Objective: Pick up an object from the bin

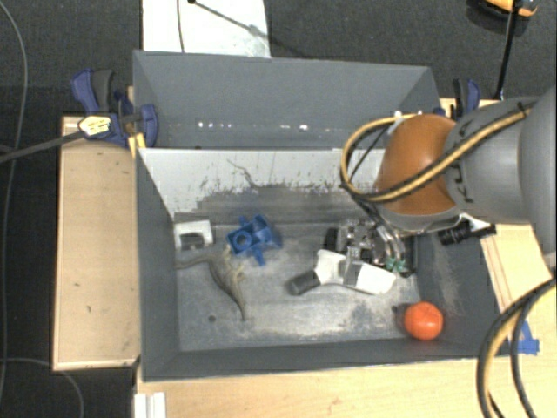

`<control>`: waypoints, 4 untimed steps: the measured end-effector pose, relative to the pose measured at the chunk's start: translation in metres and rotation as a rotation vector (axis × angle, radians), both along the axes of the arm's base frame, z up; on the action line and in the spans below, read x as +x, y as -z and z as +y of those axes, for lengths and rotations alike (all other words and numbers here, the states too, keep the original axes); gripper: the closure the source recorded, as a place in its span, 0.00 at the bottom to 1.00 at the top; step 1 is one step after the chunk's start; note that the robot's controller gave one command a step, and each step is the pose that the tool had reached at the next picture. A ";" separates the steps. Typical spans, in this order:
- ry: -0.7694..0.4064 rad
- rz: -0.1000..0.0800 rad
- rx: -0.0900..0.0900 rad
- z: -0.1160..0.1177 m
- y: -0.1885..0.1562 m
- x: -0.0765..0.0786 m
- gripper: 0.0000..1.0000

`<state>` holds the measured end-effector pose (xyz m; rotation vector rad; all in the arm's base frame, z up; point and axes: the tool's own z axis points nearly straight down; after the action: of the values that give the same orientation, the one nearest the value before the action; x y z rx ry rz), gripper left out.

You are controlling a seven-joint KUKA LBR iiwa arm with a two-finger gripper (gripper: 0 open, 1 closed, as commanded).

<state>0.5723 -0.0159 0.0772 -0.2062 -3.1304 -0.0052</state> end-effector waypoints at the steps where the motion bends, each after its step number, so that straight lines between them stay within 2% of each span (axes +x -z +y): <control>1: -0.001 0.000 0.000 0.000 0.000 0.000 1.00; 2: 0.019 -0.009 0.002 -0.003 -0.018 0.000 1.00; 3: 0.046 -0.002 0.000 -0.002 -0.041 0.003 1.00; 4: 0.120 -0.008 0.002 0.001 -0.070 0.010 1.00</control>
Offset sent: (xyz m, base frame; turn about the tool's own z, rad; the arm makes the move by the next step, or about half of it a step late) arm -0.0027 -0.0075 0.0285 0.0329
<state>0.5822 -0.0150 0.1469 -0.3947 -3.1200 -0.0091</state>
